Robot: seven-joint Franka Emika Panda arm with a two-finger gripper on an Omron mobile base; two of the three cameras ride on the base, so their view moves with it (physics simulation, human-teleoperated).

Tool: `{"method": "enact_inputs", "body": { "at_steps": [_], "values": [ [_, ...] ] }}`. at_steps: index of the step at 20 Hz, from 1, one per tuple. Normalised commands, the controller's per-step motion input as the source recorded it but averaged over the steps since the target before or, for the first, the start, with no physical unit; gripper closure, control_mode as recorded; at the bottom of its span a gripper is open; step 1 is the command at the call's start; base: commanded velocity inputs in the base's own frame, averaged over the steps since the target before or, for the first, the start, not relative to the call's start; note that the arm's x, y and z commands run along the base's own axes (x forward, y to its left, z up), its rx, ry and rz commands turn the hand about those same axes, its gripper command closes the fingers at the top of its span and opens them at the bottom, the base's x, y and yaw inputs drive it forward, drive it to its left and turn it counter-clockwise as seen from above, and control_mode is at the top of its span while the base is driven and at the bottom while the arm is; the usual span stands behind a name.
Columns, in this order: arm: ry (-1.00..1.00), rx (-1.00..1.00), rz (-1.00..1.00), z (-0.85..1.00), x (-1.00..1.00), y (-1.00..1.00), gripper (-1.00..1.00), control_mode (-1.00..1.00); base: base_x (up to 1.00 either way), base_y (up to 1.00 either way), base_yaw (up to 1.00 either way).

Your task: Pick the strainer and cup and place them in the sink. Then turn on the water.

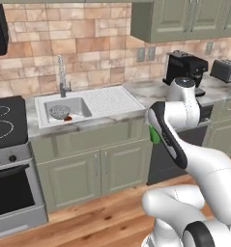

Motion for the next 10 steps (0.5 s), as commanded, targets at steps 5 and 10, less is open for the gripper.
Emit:
{"method": "enact_inputs", "body": {
  "at_steps": [5,10],
  "values": [
    [0.0,0.0,0.0,0.0,0.0,0.0,1.0,1.0,0.44,-0.13,0.18],
    [0.0,0.0,0.0,0.0,0.0,0.0,1.0,1.0,0.52,0.0,0.25]
  ]
}}
